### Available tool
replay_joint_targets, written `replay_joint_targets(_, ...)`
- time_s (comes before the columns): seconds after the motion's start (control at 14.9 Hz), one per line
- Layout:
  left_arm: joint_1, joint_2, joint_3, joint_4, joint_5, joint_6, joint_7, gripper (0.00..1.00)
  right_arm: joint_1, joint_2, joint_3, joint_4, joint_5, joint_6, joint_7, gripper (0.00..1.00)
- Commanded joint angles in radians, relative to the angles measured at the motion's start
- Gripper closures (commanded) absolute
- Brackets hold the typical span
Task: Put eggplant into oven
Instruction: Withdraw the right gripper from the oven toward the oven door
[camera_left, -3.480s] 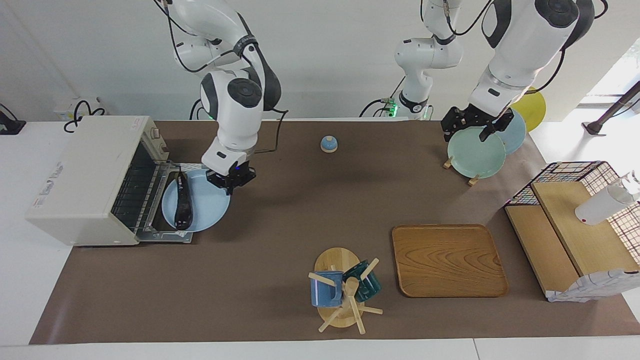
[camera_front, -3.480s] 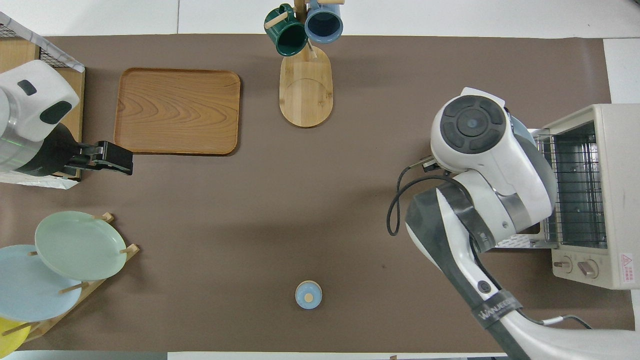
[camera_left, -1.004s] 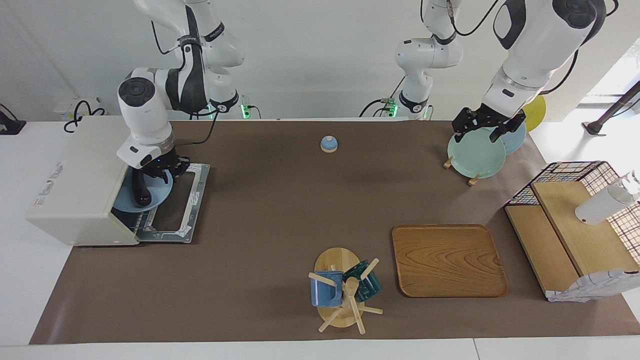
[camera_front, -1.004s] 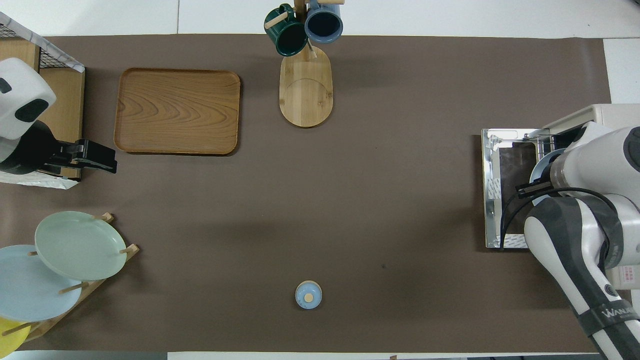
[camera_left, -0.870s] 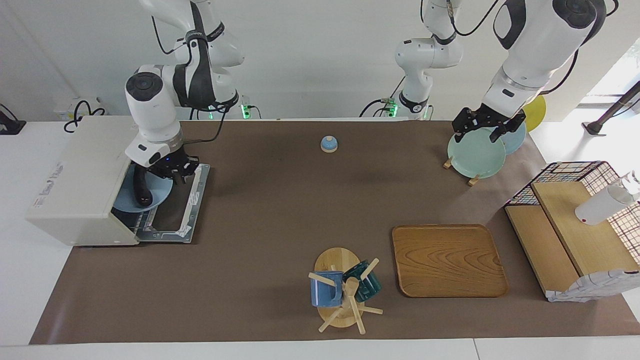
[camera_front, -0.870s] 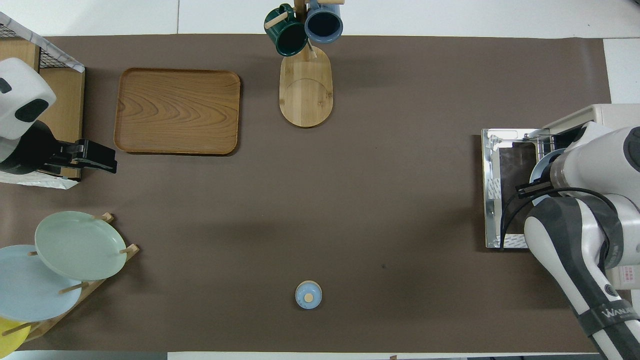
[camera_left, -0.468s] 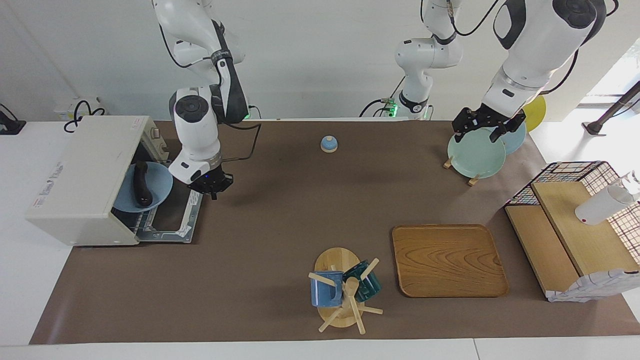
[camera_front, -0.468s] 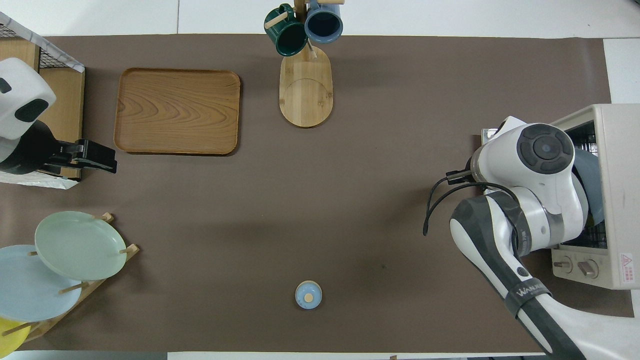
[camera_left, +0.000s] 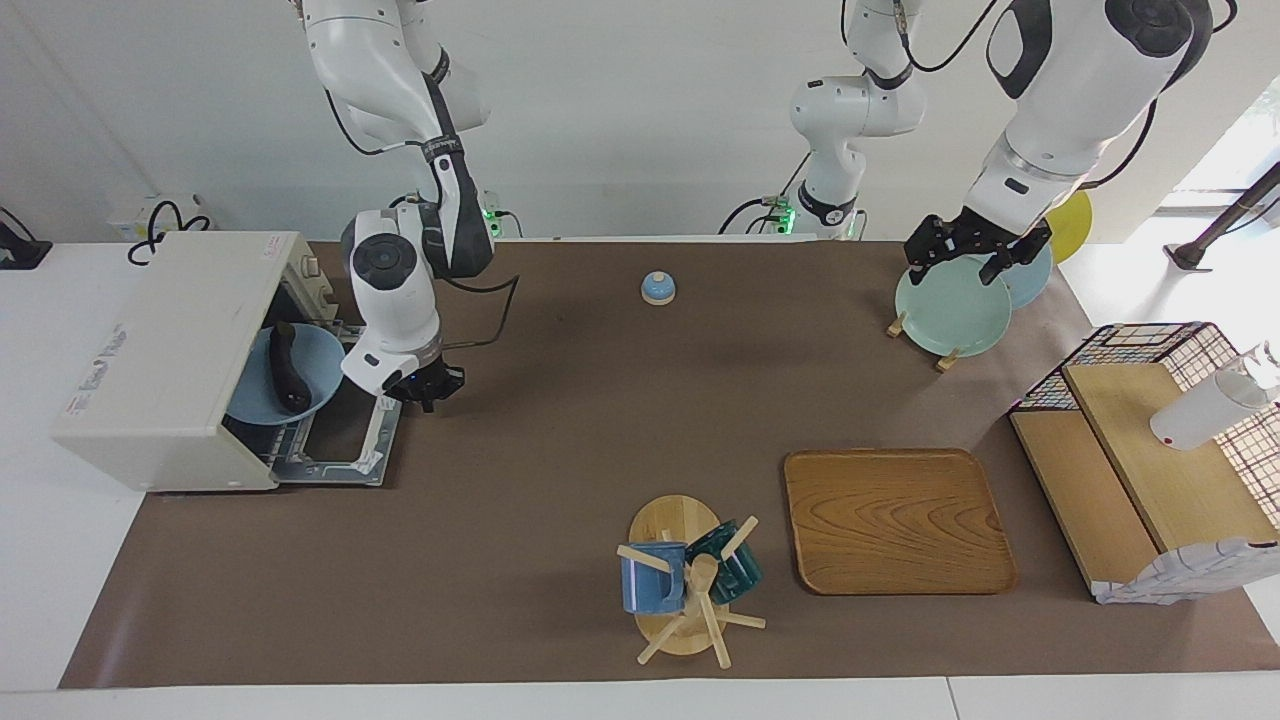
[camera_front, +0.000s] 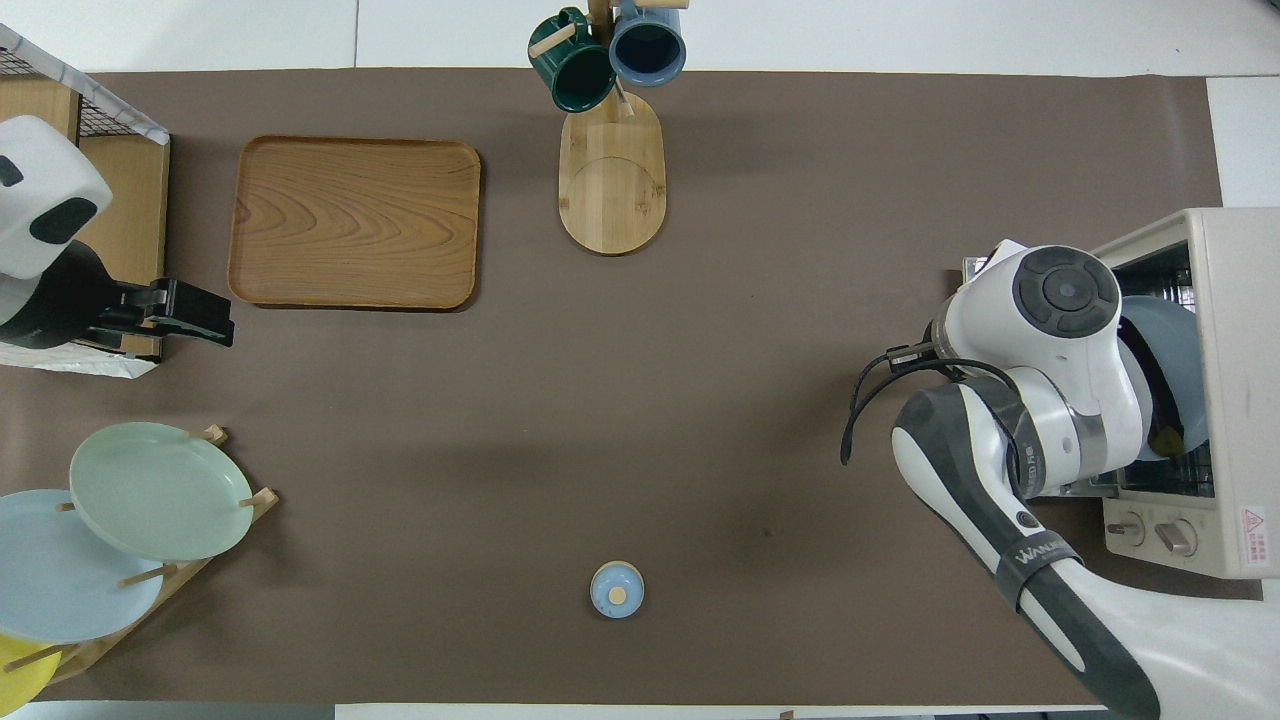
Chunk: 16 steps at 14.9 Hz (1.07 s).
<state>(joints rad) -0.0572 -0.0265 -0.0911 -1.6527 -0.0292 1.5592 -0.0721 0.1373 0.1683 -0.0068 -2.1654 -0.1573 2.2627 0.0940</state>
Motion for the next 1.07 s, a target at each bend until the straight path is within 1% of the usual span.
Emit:
replay_joint_targets(0.0, 0.008, -0.003, -0.004, -0.001, 0.009, 0.012, 0.014, 0.00, -0.010, -0.006, 0.007, -0.020, -0.037, -0.005, 0.013, 1.00)
replay_joint_targets(0.07, 0.008, -0.003, -0.004, -0.001, 0.009, 0.012, 0.014, 0.00, -0.010, -0.004, 0.007, -0.021, -0.078, -0.008, 0.013, 1.00)
replay_joint_targets(0.4, 0.008, -0.003, -0.004, -0.001, 0.009, 0.012, 0.014, 0.00, -0.019, -0.007, 0.007, -0.036, -0.146, -0.011, 0.013, 1.00)
replay_joint_targets(0.67, 0.008, -0.003, -0.004, -0.001, 0.009, 0.012, 0.014, 0.00, -0.019, -0.009, 0.007, -0.044, -0.154, -0.011, 0.013, 1.00)
replay_joint_targets(1.0, 0.008, -0.003, -0.004, -0.001, 0.009, 0.012, 0.014, 0.00, -0.025, -0.010, 0.008, -0.034, -0.275, -0.041, 0.006, 1.00)
